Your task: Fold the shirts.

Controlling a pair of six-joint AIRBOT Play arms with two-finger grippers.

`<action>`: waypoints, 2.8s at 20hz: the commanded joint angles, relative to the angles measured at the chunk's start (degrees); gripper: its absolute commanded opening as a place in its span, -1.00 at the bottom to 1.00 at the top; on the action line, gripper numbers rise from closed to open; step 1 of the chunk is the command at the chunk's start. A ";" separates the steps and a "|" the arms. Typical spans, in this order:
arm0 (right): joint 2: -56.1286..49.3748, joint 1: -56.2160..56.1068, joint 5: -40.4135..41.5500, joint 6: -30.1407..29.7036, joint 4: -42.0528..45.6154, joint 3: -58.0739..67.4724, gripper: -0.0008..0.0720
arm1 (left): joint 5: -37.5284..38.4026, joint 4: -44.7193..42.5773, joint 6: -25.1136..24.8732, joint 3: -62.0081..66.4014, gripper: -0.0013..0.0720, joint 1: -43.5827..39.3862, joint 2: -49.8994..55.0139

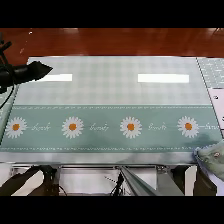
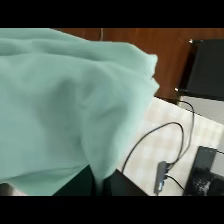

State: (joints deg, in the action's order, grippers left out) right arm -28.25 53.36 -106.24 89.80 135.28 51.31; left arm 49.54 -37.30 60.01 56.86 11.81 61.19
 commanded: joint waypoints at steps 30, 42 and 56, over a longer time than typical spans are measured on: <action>-23.12 -1.60 37.64 -10.47 -77.09 14.80 0.30 | 1.97 -7.13 -8.00 6.19 0.31 -2.64 0.04; -32.44 -32.98 28.00 -16.87 -57.81 16.28 0.63 | 19.32 -41.62 31.71 6.51 0.76 -27.43 3.02; -32.41 -44.96 28.70 -16.81 -50.97 14.64 0.63 | 17.09 -41.79 32.24 6.49 0.71 -27.91 3.48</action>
State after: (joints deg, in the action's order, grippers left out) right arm -60.64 8.82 -77.60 73.03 84.25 65.98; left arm 66.63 -79.05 92.16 63.29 -16.05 64.64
